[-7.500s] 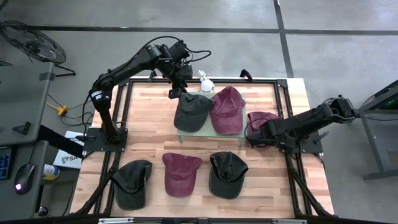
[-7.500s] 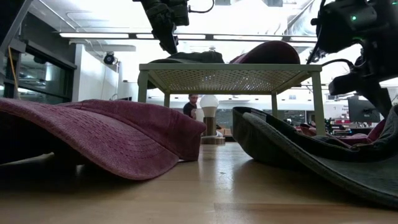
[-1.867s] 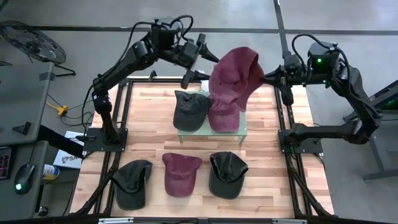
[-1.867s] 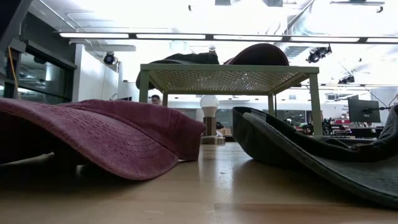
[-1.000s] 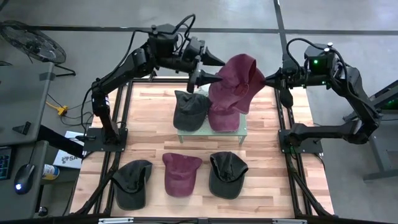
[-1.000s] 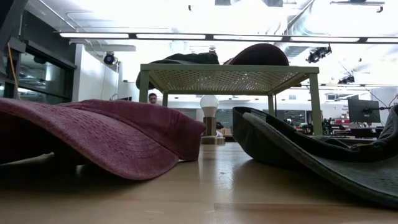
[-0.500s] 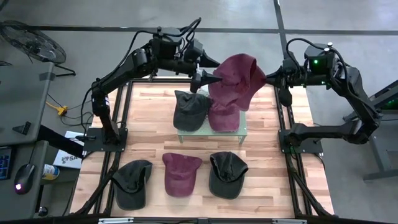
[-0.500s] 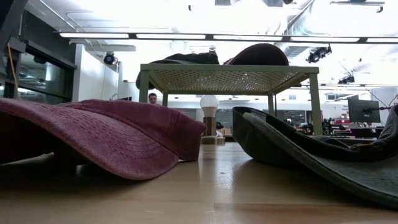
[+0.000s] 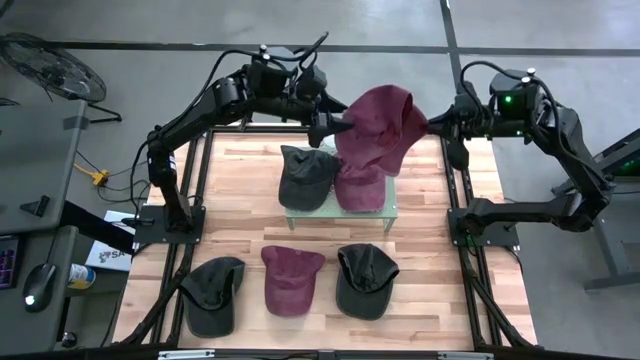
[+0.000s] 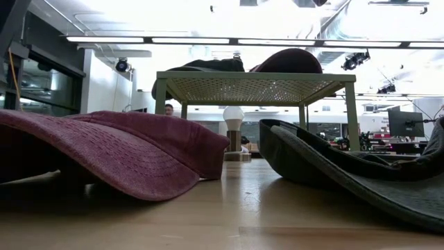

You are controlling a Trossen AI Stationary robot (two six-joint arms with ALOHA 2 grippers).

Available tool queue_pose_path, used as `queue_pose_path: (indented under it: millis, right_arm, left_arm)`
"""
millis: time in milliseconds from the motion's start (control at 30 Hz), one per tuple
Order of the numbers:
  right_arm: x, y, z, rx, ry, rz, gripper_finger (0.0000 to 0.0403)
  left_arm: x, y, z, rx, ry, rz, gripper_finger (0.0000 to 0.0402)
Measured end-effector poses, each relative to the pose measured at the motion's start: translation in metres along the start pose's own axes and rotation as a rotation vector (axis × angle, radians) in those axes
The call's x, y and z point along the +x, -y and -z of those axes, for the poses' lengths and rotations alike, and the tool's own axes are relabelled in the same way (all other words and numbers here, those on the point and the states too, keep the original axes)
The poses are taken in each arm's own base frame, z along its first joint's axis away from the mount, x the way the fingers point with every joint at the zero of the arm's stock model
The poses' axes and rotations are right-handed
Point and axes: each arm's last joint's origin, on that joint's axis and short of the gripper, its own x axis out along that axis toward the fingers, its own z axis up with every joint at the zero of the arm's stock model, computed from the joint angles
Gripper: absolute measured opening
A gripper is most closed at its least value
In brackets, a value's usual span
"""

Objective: Pick & Place hat
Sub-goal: Stack the top red cap on top of the red cap on the shelf

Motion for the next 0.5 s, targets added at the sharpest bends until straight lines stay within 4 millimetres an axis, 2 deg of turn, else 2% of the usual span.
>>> queue_pose_path:
  millis: [200, 400, 500]
  right_arm:
    - [0.0, 0.0, 0.0, 0.003, 0.005, -0.002, 0.0004]
    - [0.0, 0.0, -0.001, 0.018, 0.006, -0.002, 0.0004]
    - [0.0, 0.0, -0.001, 0.035, 0.006, 0.011, 0.0011]
  left_arm:
    - [0.0, 0.001, -0.004, 0.012, 0.038, 0.01, 0.0172]
    - [0.0, 0.002, -0.006, 0.057, 0.058, 0.025, 0.0041]
    - [-0.001, 0.004, -0.011, 0.096, 0.109, 0.059, 0.0038]
